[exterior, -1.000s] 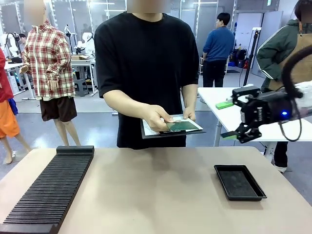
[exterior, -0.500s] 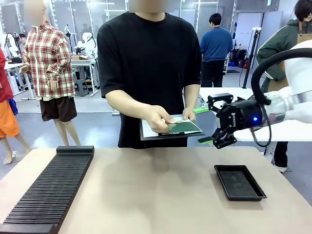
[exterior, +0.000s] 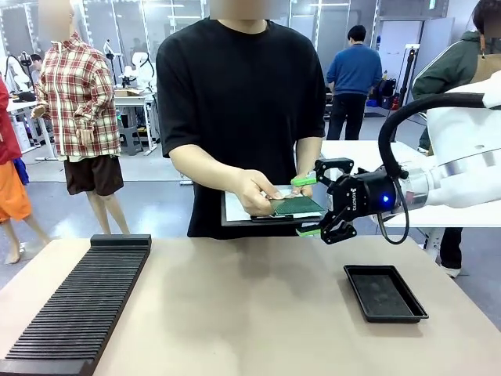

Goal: Inspect the PCB.
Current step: Pick up the Blank PCB that the human is holding.

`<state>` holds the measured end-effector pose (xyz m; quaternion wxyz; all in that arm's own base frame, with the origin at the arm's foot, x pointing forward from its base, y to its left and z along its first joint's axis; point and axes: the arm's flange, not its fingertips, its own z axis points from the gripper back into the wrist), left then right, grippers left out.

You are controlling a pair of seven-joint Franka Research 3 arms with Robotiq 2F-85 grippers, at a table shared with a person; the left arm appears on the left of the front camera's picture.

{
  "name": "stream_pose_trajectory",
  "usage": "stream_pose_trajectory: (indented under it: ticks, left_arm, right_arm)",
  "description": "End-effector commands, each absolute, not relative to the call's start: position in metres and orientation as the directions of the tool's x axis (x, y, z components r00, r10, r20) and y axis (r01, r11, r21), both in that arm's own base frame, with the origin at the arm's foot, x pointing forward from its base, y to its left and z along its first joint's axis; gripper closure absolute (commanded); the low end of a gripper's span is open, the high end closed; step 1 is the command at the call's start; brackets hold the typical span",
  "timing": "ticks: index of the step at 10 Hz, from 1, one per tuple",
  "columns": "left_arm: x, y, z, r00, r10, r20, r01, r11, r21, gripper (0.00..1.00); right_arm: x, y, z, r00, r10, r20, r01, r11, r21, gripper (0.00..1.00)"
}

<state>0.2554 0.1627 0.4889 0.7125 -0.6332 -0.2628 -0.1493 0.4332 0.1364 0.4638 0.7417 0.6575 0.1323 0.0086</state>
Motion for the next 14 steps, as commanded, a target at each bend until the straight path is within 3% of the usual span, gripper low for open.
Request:
stream_pose_trajectory:
  ticks: [1,2,3,5,6,7,13,14]
  left_arm:
    - [0.256,0.165,0.494,0.823,0.117,0.555,0.538,0.148,-0.830,0.00]
    - [0.256,0.165,0.494,0.823,0.117,0.555,0.538,0.148,-0.830,0.00]
    - [0.256,0.165,0.494,0.823,0.117,0.555,0.538,0.148,-0.830,0.00]
    - [0.256,0.165,0.494,0.823,0.117,0.555,0.538,0.148,-0.830,0.00]
    - [0.256,0.165,0.494,0.823,0.117,0.555,0.538,0.148,-0.830,0.00]
    - [0.256,0.165,0.494,0.823,0.117,0.555,0.538,0.148,-0.830,0.00]
    - [0.256,0.165,0.494,0.823,0.117,0.555,0.538,0.148,-0.830,0.00]
    - [0.256,0.165,0.494,0.823,0.117,0.555,0.538,0.148,-0.830,0.00]
  right_arm:
    - [0.440,0.143,0.464,0.957,0.221,-0.187,0.167,0.106,0.980,0.54]
    - [0.440,0.142,0.462,0.960,0.215,-0.182,0.165,0.094,0.982,0.72]
    - [0.440,0.142,0.462,0.958,0.221,-0.183,0.168,0.085,0.982,1.00]
    - [0.438,0.141,0.462,0.958,0.227,-0.176,0.163,0.075,0.984,1.00]
    - [0.438,0.142,0.460,0.959,0.225,-0.174,0.161,0.074,0.984,0.94]
    - [0.437,0.143,0.460,0.959,0.227,-0.172,0.160,0.073,0.984,1.00]
    - [0.433,0.134,0.447,0.958,0.228,-0.174,0.169,0.043,0.985,1.00]
    - [0.436,0.138,0.456,0.956,0.212,-0.203,0.186,0.096,0.978,1.00]
